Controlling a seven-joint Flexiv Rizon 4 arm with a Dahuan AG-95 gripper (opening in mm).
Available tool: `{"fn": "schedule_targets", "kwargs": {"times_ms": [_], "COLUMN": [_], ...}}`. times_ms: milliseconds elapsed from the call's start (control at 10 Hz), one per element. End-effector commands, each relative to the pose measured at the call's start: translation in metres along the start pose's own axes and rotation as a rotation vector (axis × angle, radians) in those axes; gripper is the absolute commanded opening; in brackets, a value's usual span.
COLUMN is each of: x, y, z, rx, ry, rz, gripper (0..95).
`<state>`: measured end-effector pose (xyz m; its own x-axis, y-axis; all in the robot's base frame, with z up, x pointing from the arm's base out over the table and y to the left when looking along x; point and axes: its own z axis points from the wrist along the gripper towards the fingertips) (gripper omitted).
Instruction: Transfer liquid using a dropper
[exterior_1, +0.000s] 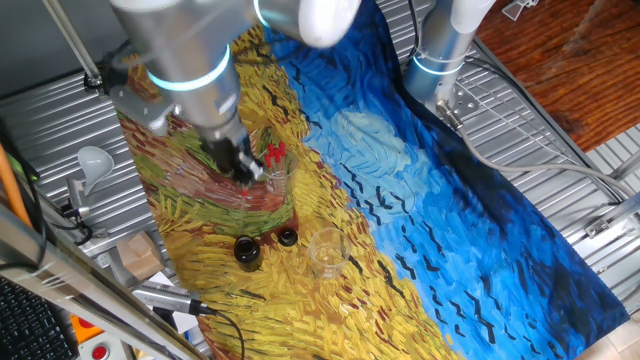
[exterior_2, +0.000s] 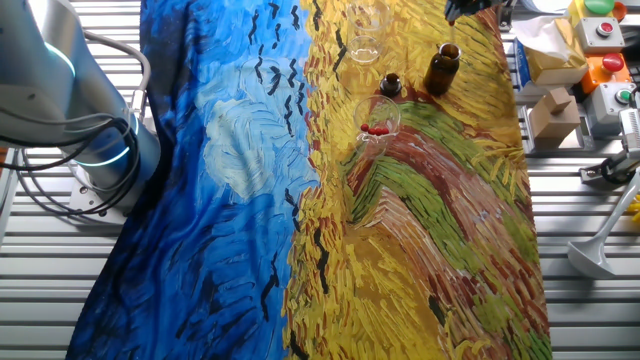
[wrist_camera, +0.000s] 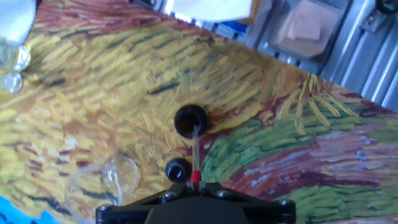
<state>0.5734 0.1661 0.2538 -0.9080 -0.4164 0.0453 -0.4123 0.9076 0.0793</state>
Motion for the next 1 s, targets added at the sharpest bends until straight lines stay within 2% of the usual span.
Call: {"fn": "schedule_targets", "kwargs": {"times_ms": [100,600,1000], "x": [-0.005,-0.007,-0.002], "y": [-0.001,0.002,0.004], "z": [0.002,0.006,0.014], "rx": [-0.004,-0.002,-0.003], "ry": [-0.001,0.003,0.003], "rz": [-0.002,-0.009,-0.015], "gripper": [0.0,0.0,0.0]}}
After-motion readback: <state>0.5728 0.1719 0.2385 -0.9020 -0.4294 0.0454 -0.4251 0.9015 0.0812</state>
